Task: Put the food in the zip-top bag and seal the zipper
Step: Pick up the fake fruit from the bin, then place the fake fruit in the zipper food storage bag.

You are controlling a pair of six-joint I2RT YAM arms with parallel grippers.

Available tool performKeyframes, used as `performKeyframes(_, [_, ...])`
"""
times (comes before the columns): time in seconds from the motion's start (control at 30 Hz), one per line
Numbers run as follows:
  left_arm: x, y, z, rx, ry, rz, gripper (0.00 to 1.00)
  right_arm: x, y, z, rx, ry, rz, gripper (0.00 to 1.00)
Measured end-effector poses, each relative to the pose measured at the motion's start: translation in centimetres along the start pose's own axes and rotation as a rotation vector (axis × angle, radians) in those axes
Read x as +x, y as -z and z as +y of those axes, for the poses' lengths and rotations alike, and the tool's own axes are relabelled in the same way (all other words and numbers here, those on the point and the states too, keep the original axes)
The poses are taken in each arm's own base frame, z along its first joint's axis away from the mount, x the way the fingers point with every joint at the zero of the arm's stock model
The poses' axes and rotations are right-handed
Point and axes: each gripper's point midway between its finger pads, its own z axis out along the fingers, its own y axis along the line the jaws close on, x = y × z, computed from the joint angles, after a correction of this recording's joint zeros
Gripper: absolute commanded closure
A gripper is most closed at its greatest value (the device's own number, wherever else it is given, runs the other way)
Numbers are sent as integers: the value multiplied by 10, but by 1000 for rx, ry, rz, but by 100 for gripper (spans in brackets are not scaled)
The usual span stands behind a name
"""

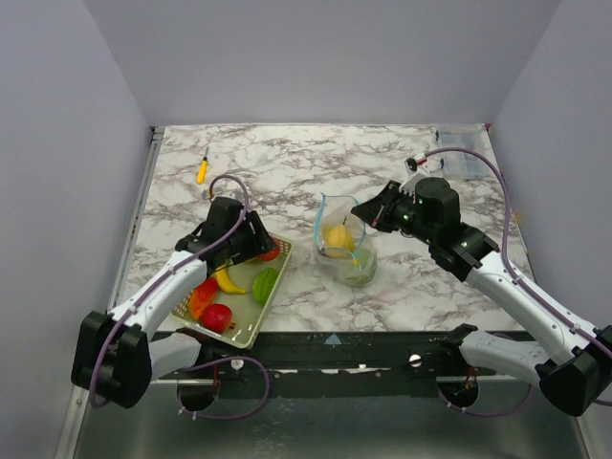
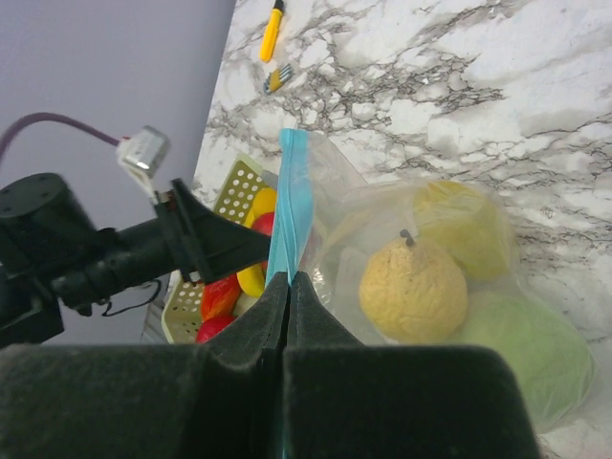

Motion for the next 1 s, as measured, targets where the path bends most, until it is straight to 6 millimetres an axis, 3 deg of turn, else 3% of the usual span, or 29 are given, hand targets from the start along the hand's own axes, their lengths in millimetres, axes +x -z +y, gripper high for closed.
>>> performKeyframes(0.2, [-22,56,-47,237,-97,-152,46,2,-3,-2,6,-1,6,99])
performKeyframes(0.47, [-23,109,-110,578,-208,-208,48,1,-2,-2,5,-1,5,99])
performKeyframes(0.77, [16,136,-164,804,-356,-113,45,1,-1,-1,2,-1,3,99])
performKeyframes(1.0, [20,130,-193,840,-395,-53,41,-1,2,1,-4,-1,-5,99])
